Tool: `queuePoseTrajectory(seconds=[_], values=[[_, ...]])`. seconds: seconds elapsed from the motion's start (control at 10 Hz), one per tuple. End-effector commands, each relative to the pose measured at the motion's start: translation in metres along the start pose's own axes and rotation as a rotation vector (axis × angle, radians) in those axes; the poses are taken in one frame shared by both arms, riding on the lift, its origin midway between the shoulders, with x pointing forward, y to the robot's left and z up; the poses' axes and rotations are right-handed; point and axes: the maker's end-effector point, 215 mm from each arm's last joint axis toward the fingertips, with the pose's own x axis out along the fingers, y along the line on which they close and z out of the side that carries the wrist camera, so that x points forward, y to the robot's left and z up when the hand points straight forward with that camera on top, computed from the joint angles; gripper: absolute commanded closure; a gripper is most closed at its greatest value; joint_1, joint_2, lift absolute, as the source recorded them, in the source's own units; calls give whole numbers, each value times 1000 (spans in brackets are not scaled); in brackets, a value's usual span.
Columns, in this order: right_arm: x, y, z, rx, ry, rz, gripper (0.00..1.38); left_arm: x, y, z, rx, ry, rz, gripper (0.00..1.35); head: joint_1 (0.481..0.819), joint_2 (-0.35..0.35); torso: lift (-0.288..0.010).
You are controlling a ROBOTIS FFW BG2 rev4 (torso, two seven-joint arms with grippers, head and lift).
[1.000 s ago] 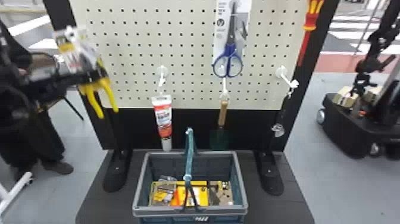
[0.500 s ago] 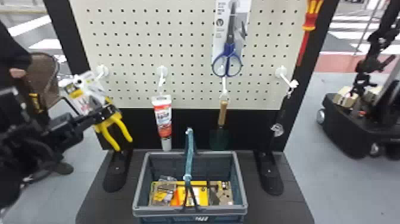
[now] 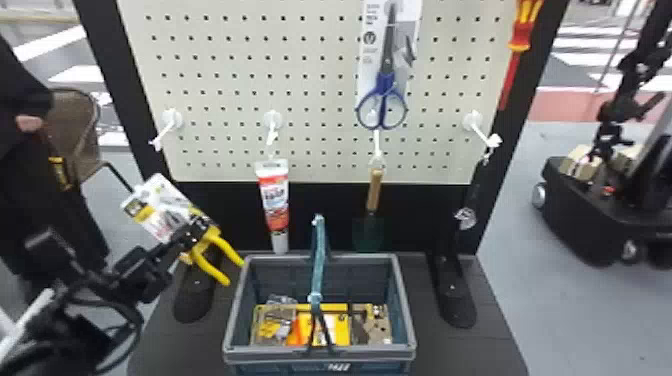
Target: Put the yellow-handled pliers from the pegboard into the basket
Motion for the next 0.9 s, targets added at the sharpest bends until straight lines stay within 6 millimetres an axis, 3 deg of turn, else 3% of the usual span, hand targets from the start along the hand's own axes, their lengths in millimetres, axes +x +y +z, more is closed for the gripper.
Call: queuePoseTrajectory(seconds=[0.0, 0.2, 0.6, 0.8], values=[[-1, 1, -2, 4, 3, 0, 196, 3, -6, -33, -66, -32, 15, 1207, 549, 0, -100], [0, 1, -2, 6, 3, -1, 196, 8, -14, -68, -126, -29, 26, 1208, 549, 0, -100], [-2, 0, -8, 18, 10, -4, 196, 27, -47, -105, -159, 42, -38, 1207, 549, 0, -100], [-2, 0, -9, 19, 12, -4, 196, 31, -55, -113, -171, 59, -53, 1207, 549, 0, -100]])
